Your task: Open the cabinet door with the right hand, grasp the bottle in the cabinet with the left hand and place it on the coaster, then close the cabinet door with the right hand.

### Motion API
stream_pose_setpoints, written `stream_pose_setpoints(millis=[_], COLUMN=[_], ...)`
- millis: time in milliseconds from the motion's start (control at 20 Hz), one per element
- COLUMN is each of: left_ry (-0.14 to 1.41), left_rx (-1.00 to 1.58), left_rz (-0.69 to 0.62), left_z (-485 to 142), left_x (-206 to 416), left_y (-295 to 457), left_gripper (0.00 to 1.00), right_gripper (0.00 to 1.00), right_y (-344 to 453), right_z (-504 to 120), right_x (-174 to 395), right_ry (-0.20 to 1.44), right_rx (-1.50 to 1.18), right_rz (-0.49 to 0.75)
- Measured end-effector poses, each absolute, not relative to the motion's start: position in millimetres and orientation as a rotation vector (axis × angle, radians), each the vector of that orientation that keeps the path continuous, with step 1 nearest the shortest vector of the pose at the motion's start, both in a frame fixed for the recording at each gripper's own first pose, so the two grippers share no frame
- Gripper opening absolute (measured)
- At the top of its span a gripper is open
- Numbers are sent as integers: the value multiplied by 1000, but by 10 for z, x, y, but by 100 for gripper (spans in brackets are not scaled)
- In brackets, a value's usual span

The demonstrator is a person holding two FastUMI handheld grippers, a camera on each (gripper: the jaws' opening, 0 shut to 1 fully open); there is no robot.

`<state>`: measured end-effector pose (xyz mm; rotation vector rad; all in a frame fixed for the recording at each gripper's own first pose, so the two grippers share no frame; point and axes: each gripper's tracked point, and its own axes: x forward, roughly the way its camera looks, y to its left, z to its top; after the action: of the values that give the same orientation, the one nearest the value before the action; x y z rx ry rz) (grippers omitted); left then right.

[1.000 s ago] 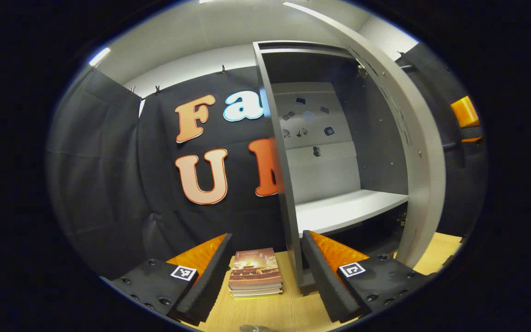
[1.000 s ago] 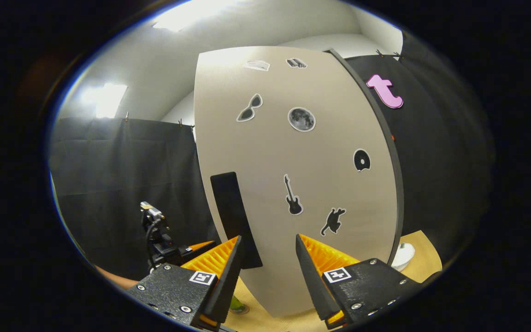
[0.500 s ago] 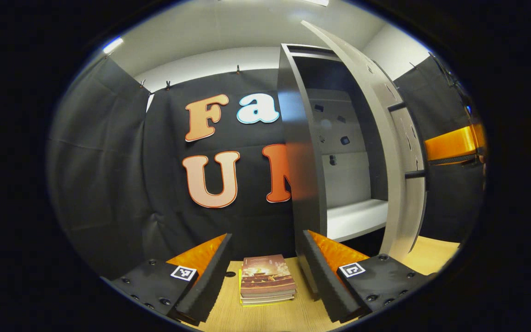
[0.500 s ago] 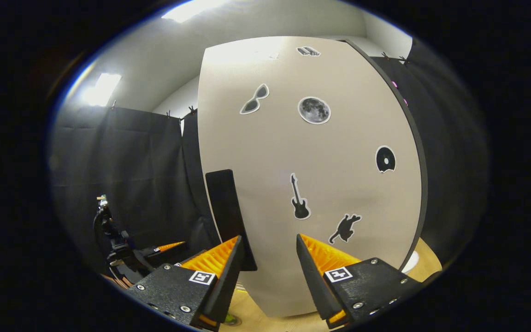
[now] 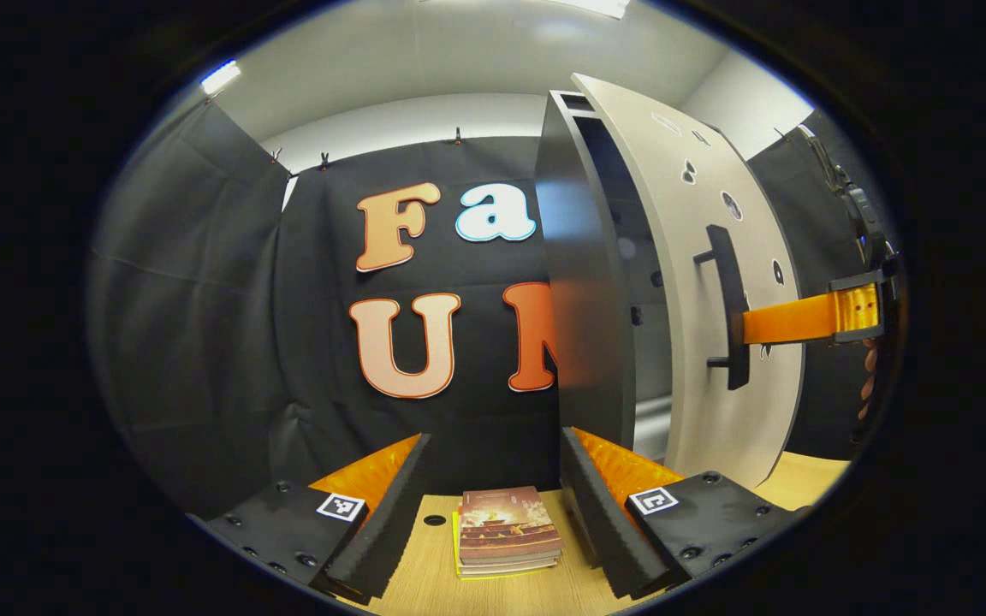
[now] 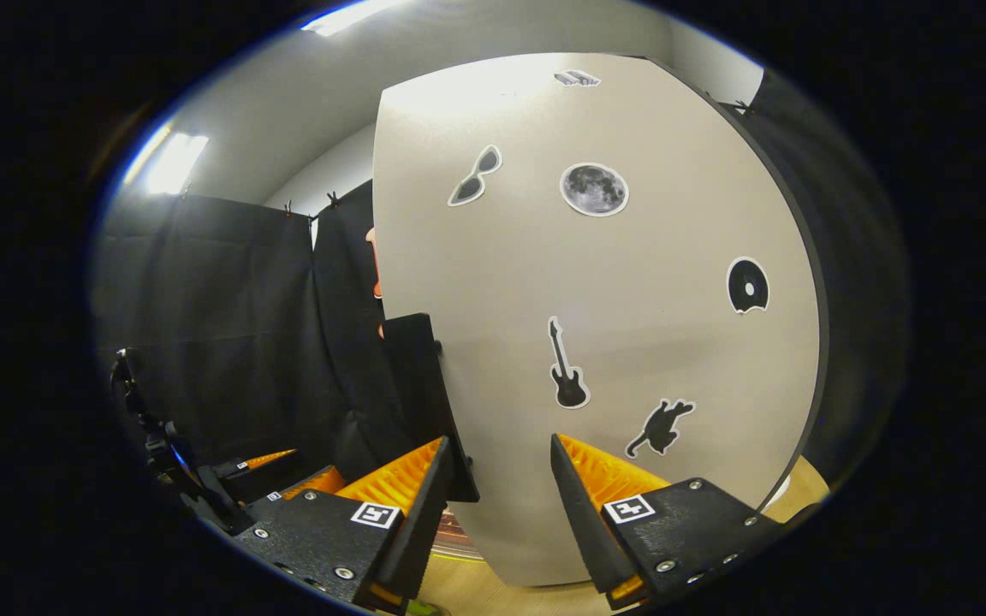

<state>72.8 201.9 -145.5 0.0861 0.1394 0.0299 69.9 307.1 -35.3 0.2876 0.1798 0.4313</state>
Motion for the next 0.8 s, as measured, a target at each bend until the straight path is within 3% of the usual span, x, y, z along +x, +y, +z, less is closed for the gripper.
stream_pose_setpoints(millis=[400,800], left_ry=[153,109], left_rx=[53,-26], left_rz=[88,117], left_z=[-1428,-899], left_x=[748,809], left_y=[2130,1868], left_gripper=[96,96], right_gripper=[72,74], right_y=[3131,2784], right_z=[-354,-213], right_x=[778,754], right_ry=[159,124], right_rx=[204,148], right_rz=[386,360])
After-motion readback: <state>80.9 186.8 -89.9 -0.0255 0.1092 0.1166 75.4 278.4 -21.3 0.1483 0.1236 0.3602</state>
